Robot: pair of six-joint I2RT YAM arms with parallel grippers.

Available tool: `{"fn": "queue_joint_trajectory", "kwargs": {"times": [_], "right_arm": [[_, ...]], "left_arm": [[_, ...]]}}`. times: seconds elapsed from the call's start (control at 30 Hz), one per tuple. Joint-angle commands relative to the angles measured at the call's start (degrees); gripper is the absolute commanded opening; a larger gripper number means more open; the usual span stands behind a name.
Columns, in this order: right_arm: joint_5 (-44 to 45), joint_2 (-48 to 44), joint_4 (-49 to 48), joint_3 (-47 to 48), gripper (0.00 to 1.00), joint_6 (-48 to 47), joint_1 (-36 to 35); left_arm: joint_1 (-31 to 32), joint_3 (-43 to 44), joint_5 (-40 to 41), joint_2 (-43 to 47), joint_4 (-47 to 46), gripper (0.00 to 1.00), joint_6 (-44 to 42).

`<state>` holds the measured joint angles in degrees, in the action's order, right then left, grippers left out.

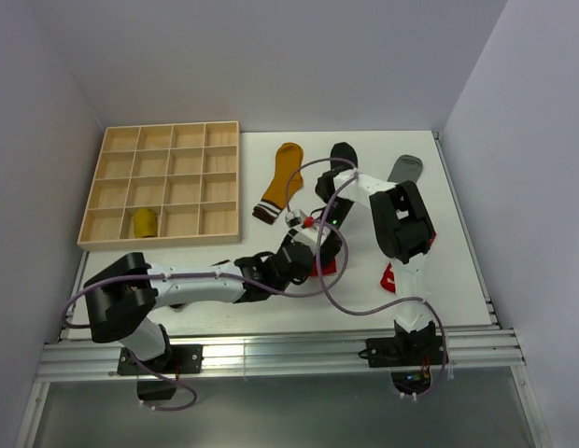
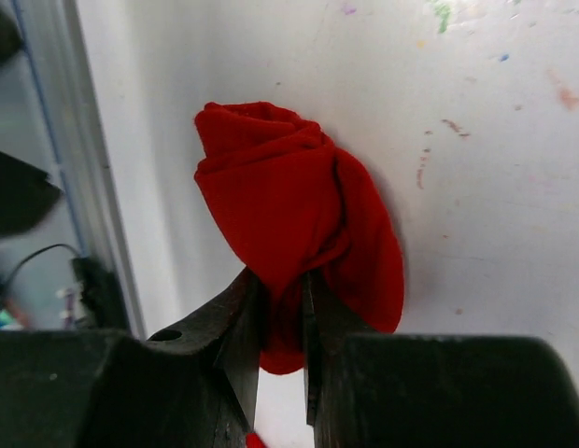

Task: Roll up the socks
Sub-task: Roll the sock at the center of the board.

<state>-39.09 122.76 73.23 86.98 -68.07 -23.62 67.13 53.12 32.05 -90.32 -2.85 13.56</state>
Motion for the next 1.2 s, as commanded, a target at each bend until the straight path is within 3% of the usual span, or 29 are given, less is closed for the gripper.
{"fn": "queue_joint_trajectory", "kwargs": {"times": [0.0, 0.13, 0.4, 0.63, 0.97, 1.17], "right_arm": [[3.8, 5.1, 3.8, 2.1, 0.20, 0.4, 0.0], [3.8, 7.1, 4.6, 3.1, 0.20, 1.2, 0.2], [5.0, 7.1, 4.2, 3.4, 0.20, 3.1, 0.5], [5.4, 8.0, 4.3, 3.7, 0.20, 4.1, 0.6], [5.5, 8.9, 6.1, 4.0, 0.20, 3.6, 0.6], [5.5, 9.0, 6.6, 4.2, 0.20, 3.6, 0.6]], "left_arm": [[3.2, 0.9, 4.1, -3.1, -8.1, 0.48, -12.8], [6.0, 2.9, 4.6, -7.9, -8.7, 0.51, -19.4], [11.1, 4.3, 2.9, -14.3, -9.0, 0.52, -23.6], [11.4, 4.3, -0.9, -14.3, -7.1, 0.57, -22.9], [10.7, 5.3, -0.8, -19.6, -9.6, 0.57, -25.4], [9.7, 5.6, -5.2, -20.3, -7.8, 0.57, -27.4]]}}
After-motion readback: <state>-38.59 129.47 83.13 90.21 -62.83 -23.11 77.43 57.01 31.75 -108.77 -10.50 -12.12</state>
